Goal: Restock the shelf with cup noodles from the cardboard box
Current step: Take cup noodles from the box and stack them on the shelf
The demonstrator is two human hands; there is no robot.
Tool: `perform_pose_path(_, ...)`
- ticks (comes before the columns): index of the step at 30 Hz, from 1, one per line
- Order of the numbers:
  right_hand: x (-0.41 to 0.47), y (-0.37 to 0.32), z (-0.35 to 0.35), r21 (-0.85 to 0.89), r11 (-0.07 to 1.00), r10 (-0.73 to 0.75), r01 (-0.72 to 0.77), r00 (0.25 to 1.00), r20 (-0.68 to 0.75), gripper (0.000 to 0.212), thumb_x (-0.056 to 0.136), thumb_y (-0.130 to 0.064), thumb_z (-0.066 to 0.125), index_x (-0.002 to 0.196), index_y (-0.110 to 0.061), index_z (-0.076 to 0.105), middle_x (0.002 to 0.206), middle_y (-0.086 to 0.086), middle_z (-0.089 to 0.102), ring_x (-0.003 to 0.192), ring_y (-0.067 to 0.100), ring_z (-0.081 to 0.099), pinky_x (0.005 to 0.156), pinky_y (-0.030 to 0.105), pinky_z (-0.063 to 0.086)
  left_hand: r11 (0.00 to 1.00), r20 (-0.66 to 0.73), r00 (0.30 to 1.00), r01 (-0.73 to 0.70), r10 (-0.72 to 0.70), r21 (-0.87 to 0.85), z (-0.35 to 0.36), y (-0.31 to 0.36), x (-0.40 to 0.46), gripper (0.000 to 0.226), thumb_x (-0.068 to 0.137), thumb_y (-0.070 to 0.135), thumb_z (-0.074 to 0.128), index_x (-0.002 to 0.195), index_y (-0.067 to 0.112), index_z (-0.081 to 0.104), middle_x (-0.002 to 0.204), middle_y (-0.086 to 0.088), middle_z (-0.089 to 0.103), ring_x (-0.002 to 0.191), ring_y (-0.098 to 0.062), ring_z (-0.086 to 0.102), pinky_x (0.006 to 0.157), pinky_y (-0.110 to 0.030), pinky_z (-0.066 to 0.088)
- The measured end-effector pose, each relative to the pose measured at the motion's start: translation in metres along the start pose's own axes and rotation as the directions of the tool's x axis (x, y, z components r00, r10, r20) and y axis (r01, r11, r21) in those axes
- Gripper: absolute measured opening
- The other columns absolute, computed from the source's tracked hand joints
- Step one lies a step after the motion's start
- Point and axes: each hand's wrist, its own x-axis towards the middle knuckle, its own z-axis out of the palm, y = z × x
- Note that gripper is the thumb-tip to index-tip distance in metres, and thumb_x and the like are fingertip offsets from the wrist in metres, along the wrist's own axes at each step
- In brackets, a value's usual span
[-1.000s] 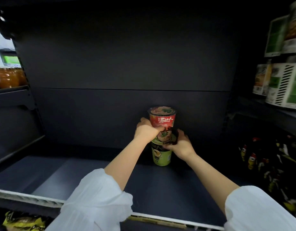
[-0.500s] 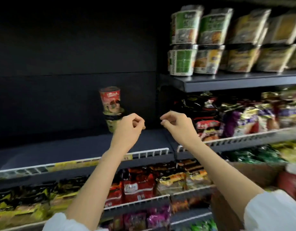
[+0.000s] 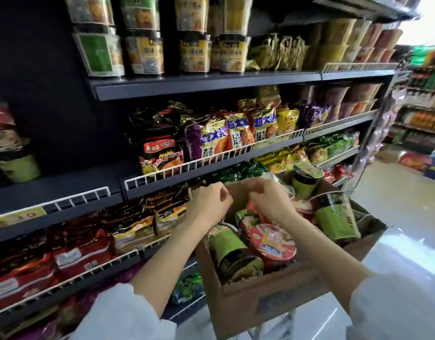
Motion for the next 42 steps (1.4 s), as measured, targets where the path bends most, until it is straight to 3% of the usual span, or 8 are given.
perform_pose_path(6,0.036,0.101,-0.032,-0.131,0.978,0.176,-0.160,0.977,0.122,0.057,0.086,-0.032,0.060,0.138,-0.018,0.040,0.138,0.017,0.036,0.130,0.034,0.031,0.105,0.040,0.032,0.989,0.203,0.973,0.128,-0.110,-0.076,0.082,0.056,0.038,0.041,0.089,0.032,0.060,0.124,0.012,0.053,0.124,-0.006,0.059,0.111,-0.022,0.056,0.091,-0.034,0.047)
perform_pose_path(13,0.060,0.162,-0.018,-0.062,0.982,0.188,-0.179,0.895,0.405,0.098,0.074,-0.052,0.072,0.148,-0.019,0.016,0.144,0.013,0.040,0.132,0.030,0.038,0.098,0.034,0.037,0.928,0.314,0.900,0.352,-0.301,-0.119,0.132,0.068,0.072,0.052,0.093,0.022,0.052,0.142,0.010,0.036,0.142,-0.007,0.046,0.124,-0.026,0.048,0.094,-0.029,0.041)
perform_pose_path(17,0.066,0.171,-0.009,0.091,0.982,0.132,-0.166,0.943,0.304,0.082,0.071,-0.044,0.078,0.138,-0.016,0.039,0.118,0.002,0.058,0.102,0.017,0.055,0.071,0.018,0.038,0.854,0.182,0.891,0.452,-0.417,-0.257,0.145,0.047,0.099,0.039,0.095,0.009,0.043,0.134,0.008,0.046,0.128,-0.007,0.060,0.114,-0.027,0.057,0.095,-0.035,0.046)
perform_pose_path(22,0.088,0.162,-0.024,0.356,0.923,0.107,-0.148,0.986,0.131,0.073,0.067,-0.046,0.080,0.125,-0.020,0.045,0.114,0.003,0.057,0.097,0.018,0.058,0.076,0.030,0.049,0.793,0.275,0.853,0.516,-0.443,-0.325,0.161,0.016,0.128,0.020,0.087,0.001,0.050,0.106,0.001,0.058,0.086,-0.001,0.059,0.081,-0.014,0.057,0.069,-0.022,0.049)
perform_pose_path(26,0.111,0.153,-0.036,0.392,0.913,0.087,-0.112,0.993,0.081,0.081,0.069,-0.044,0.079,0.134,-0.023,0.035,0.126,0.006,0.046,0.100,0.018,0.051,0.078,0.029,0.044,0.823,0.414,0.823,0.512,-0.388,-0.246,0.180,0.021,0.141,0.073,0.070,0.019,0.078,0.133,0.004,0.044,0.125,-0.004,0.056,0.117,-0.021,0.054,0.100,-0.033,0.044)
perform_pose_path(31,0.118,0.159,-0.033,0.393,0.909,0.131,-0.141,0.990,0.052,0.081,0.071,-0.036,0.080,0.136,-0.021,0.033,0.131,0.010,0.041,0.093,0.014,0.046,0.077,0.025,0.039,0.900,0.394,0.863,0.404,-0.316,-0.165,0.212,0.034,0.156,0.103,0.056,0.040,0.087,0.141,0.015,0.035,0.145,-0.010,0.040,0.133,-0.028,0.039,0.110,-0.044,0.035)
perform_pose_path(37,0.116,0.160,-0.034,0.444,0.877,0.180,-0.185,0.982,0.054,0.107,0.071,-0.040,0.080,0.149,-0.016,0.011,0.150,0.012,0.030,0.131,0.027,0.039,0.102,0.038,0.038,0.941,0.259,0.905,0.331,-0.337,0.068,0.199,0.035,0.152,0.075,0.076,0.043,0.074,0.134,0.005,0.044,0.136,-0.014,0.045,0.130,-0.031,0.036,0.110,-0.040,0.032)
perform_pose_path(42,0.116,0.129,-0.038,0.572,0.792,0.210,-0.214,0.975,0.074,0.128,0.050,-0.075,0.070,0.149,-0.020,0.011,0.144,0.007,0.042,0.129,0.026,0.045,0.103,0.049,0.043,0.883,0.127,0.905,0.425,-0.407,-0.200,0.144,0.015,0.134,0.051,0.063,0.039,0.085,0.102,0.016,0.060,0.113,-0.005,0.066,0.108,-0.021,0.061,0.098,-0.037,0.046)
